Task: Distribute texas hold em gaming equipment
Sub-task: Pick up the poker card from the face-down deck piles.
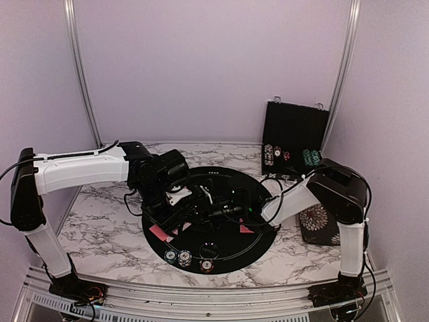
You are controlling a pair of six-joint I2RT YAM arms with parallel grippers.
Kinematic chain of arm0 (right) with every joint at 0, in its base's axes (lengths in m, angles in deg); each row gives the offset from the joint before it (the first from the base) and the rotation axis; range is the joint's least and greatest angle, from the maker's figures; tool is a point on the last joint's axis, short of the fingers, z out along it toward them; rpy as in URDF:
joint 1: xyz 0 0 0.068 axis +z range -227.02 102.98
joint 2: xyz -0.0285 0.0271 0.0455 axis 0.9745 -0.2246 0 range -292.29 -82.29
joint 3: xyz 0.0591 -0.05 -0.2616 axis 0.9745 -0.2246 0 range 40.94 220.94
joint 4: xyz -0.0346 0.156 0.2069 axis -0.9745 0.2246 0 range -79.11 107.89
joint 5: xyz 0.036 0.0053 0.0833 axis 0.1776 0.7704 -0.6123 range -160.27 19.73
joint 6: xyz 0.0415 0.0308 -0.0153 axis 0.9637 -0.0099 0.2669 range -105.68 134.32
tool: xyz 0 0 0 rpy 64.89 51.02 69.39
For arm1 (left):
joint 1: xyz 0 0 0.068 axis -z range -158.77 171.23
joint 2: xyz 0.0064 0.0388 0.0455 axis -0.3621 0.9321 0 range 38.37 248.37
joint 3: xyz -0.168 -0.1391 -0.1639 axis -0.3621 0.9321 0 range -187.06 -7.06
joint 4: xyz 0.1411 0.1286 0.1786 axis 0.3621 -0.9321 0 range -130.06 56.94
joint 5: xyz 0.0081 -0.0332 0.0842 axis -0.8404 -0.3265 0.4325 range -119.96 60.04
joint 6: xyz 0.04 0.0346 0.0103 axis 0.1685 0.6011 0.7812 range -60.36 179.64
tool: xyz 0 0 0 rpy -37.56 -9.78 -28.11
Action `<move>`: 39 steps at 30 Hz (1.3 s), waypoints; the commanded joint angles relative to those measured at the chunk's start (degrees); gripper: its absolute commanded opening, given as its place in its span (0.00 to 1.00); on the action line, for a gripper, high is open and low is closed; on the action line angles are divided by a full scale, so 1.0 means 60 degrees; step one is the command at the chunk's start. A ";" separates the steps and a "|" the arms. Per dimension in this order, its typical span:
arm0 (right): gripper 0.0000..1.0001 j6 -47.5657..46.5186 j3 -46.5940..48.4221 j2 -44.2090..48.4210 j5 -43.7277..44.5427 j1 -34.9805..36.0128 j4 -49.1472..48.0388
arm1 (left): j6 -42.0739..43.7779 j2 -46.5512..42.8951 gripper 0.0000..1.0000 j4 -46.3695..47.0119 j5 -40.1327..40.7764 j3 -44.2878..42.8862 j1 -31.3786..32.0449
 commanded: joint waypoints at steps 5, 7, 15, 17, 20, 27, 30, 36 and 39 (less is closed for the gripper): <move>0.39 -0.0892 0.0475 0.0006 0.0291 0.0100 0.1263 | 0.0140 -0.0114 0.56 -0.0332 0.0063 -0.0348 0.0052; 0.37 -0.1031 0.0506 0.0047 0.0370 0.0089 0.1490 | 0.0132 -0.0134 0.56 -0.0333 0.0078 -0.0348 0.0052; 0.35 -0.1340 0.0358 0.0272 0.0665 0.0042 0.1974 | 0.0103 -0.0205 0.56 -0.0344 0.0116 -0.0282 0.0049; 0.34 -0.1332 0.0287 0.0315 0.0709 0.0011 0.1963 | 0.0100 -0.0232 0.56 -0.0340 0.0132 -0.0275 0.0052; 0.34 -0.1279 0.0129 0.0408 0.0771 -0.0035 0.1855 | 0.0100 -0.0243 0.56 -0.0334 0.0164 -0.0261 0.0045; 0.33 -0.1210 -0.0119 0.0614 0.0888 -0.0134 0.1717 | 0.0071 -0.0266 0.56 -0.0332 0.0220 -0.0245 0.0041; 0.33 -0.1210 -0.0193 0.0677 0.0944 -0.0152 0.1688 | 0.0071 -0.0271 0.56 -0.0339 0.0243 -0.0233 0.0038; 0.33 -0.1157 -0.0272 0.0818 0.0992 -0.0168 0.1631 | 0.0073 -0.0285 0.56 -0.0315 0.0302 -0.0194 0.0041; 0.33 -0.1144 -0.0297 0.0896 0.0992 -0.0173 0.1592 | 0.0068 -0.0286 0.56 -0.0307 0.0324 -0.0165 0.0044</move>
